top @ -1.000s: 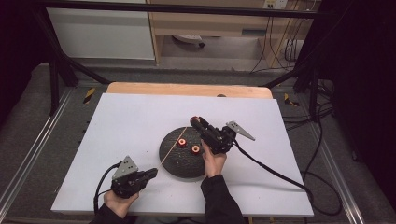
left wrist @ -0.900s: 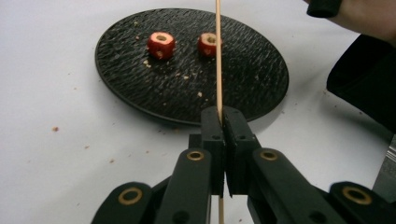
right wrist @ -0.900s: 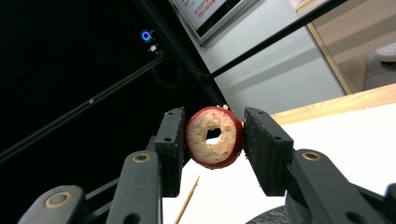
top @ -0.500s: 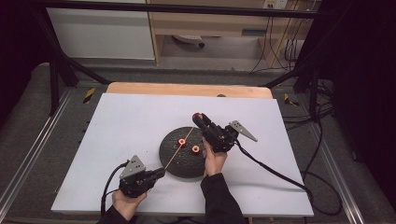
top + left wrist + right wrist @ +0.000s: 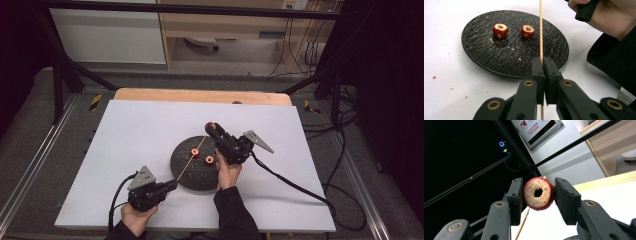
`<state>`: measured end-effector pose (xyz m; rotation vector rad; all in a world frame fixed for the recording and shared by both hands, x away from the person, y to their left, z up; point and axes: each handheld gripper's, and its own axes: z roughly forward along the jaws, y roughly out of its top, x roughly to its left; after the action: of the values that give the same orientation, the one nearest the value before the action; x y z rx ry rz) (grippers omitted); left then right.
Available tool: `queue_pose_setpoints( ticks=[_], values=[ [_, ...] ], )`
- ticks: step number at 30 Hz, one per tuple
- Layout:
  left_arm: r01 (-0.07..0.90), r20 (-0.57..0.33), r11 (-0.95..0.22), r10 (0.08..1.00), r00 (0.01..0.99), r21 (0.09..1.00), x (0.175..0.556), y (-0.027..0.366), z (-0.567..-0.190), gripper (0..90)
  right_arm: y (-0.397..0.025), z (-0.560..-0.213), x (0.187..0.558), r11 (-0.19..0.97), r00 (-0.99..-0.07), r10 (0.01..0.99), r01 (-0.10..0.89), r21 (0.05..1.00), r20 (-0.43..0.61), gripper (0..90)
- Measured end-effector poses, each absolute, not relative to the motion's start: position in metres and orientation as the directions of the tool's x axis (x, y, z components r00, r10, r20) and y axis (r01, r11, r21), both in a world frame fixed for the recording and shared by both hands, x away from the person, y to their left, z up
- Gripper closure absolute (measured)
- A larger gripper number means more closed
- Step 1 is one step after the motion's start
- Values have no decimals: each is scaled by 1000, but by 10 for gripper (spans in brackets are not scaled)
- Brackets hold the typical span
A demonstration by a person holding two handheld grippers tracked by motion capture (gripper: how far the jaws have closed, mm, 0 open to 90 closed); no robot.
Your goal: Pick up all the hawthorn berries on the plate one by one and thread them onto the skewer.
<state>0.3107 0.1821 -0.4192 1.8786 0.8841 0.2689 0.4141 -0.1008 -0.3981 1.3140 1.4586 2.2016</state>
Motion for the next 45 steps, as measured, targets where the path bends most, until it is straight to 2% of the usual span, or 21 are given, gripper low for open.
queue_pose_setpoints(
  ticks=[16,27,45],
  values=[
    [490,-231,-193,699,676,850,311,175,-419,877,-98,-402,413,-495,-583,579,303,814,569,601],
    [544,-307,-124,713,631,830,311,162,-415,877,-96,-405,411,-481,-583,595,294,826,554,602],
    [529,-306,-114,706,638,841,336,150,-404,877,-89,-415,403,-443,-592,585,339,830,554,604]
  ],
)
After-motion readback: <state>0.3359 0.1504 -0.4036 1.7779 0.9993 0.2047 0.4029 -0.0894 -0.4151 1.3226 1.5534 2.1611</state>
